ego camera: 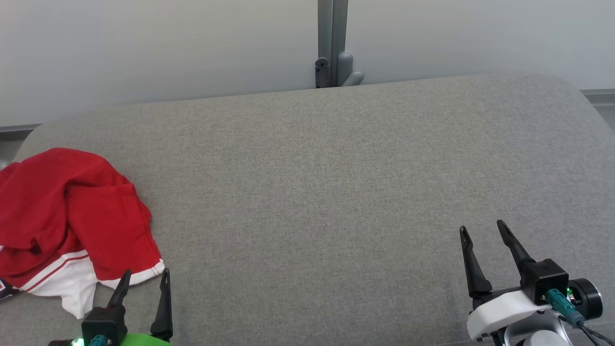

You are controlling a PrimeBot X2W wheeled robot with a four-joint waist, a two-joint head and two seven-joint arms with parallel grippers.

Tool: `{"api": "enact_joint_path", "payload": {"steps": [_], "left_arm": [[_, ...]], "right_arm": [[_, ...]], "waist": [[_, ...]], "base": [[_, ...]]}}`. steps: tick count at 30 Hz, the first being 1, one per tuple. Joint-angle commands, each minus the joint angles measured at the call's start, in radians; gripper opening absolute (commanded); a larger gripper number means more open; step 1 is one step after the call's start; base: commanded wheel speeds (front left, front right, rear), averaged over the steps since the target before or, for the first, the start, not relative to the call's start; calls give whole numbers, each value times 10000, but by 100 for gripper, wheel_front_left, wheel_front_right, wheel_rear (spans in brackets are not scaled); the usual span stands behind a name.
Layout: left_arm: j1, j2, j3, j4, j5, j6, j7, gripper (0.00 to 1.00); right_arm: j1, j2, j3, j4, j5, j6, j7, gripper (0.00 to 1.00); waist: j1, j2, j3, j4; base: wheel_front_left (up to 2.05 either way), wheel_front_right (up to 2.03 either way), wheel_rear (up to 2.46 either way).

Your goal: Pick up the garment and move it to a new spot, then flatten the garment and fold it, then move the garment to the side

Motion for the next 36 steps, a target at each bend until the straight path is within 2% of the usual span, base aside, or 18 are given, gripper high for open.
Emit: {"api": "enact_joint_path", "payload": {"steps": [1,27,32,36], "left_arm": [[84,7,66,68,20,-21,-34,100],[-8,-66,190,163,57,-35,-29,100],[-121,-96,117,156,72,-35,-29,100],[-183,-114,83,182,72,-24,-29,100]], "right_arm": [[109,9,-68,20,19,1,-41,100],[147,98,-307,79,115,1,-41,100],[256,103,-367,-7,12,1,-41,100],[272,105,-282,-34,22,1,-39,100]], "waist": [[0,87,4,1],[0,87,-7,-6],[0,87,-11,230],[0,87,-40,678]], "base": [[0,0,0],[0,0,0],[0,0,0],[0,0,0]]}}
